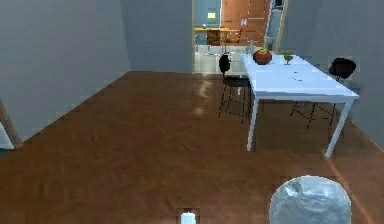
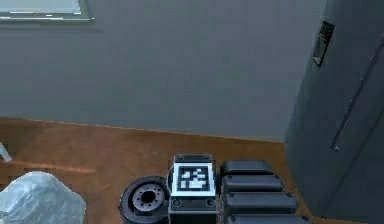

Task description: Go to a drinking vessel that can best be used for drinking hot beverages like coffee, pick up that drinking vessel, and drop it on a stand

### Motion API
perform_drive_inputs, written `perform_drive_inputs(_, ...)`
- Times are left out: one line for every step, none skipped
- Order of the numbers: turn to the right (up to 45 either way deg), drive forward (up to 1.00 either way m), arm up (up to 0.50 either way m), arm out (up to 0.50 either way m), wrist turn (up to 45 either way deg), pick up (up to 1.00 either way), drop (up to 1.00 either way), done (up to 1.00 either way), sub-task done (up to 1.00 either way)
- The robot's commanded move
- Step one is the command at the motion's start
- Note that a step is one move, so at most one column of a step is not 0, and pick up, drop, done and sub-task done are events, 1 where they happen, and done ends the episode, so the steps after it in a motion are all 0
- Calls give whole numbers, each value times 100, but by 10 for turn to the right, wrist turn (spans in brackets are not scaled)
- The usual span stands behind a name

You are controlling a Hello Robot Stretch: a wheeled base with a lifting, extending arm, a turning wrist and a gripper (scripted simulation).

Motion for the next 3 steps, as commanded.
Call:
perform_drive_inputs(-60, 0, 0, 0, 0, 0, 0, 0, 0)
perform_drive_inputs(0, 100, 0, 0, 0, 0, 0, 0, 0)
perform_drive_inputs(-180, 0, 0, 0, 0, 0, 0, 0, 0)
